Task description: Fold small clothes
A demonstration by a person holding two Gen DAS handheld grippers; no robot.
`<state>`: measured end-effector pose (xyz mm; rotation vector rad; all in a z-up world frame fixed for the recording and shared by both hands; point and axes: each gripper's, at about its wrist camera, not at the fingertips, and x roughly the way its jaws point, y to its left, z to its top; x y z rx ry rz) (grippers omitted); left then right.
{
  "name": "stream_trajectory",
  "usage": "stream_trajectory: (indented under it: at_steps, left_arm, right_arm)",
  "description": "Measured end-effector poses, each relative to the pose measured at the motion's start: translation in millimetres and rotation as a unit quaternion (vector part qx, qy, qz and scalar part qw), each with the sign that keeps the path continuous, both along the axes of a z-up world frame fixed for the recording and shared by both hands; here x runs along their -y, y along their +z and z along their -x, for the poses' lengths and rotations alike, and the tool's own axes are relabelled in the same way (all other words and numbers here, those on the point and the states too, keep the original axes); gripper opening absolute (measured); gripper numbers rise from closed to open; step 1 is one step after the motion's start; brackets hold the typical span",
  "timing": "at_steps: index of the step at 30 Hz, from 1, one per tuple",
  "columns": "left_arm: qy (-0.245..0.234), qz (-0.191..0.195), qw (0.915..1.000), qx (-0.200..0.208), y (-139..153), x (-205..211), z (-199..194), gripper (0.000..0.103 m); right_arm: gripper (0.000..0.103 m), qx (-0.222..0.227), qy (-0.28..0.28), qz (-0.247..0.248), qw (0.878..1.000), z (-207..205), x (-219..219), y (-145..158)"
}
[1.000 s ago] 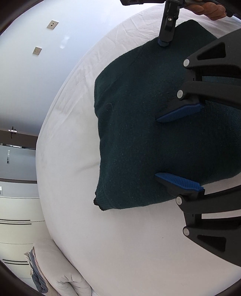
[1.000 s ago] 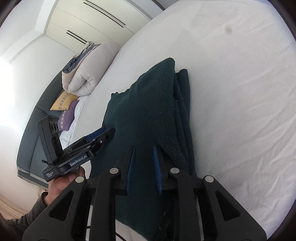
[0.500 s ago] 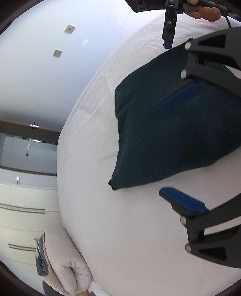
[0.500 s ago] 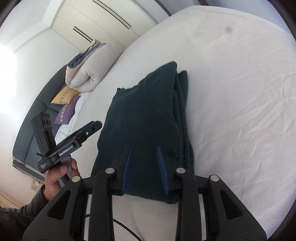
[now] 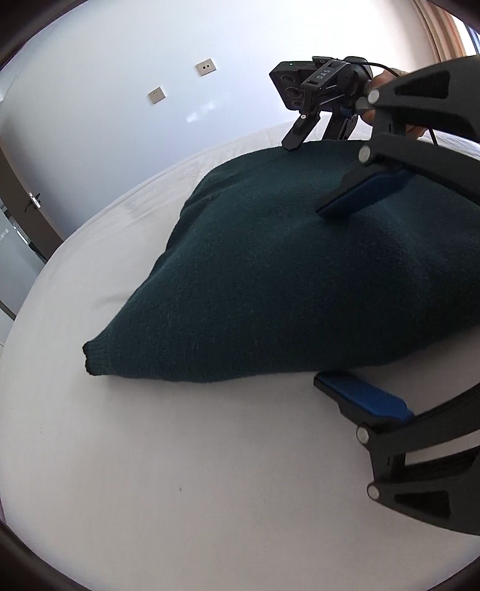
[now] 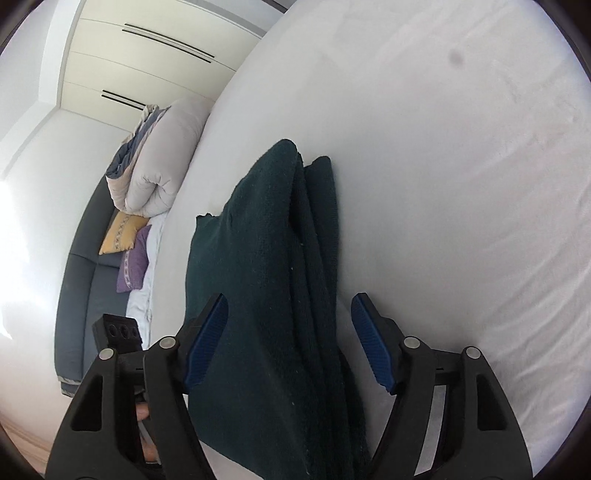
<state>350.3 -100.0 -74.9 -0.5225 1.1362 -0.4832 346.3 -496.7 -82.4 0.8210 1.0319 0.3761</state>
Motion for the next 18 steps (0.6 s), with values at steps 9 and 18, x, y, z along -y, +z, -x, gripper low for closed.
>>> stream_trajectory:
  at_steps: [9,18]
  left_arm:
    - [0.001,-0.002,1.0,-0.009,8,2,-5,0.046]
    - [0.015,-0.005,0.9999,0.005,47,-48,26,0.044]
  right_arm:
    - [0.024,-0.022,0.016,0.037,0.999,-16,-25,-5]
    - [0.022,0.032,0.033,0.081,0.996,10,-85,66]
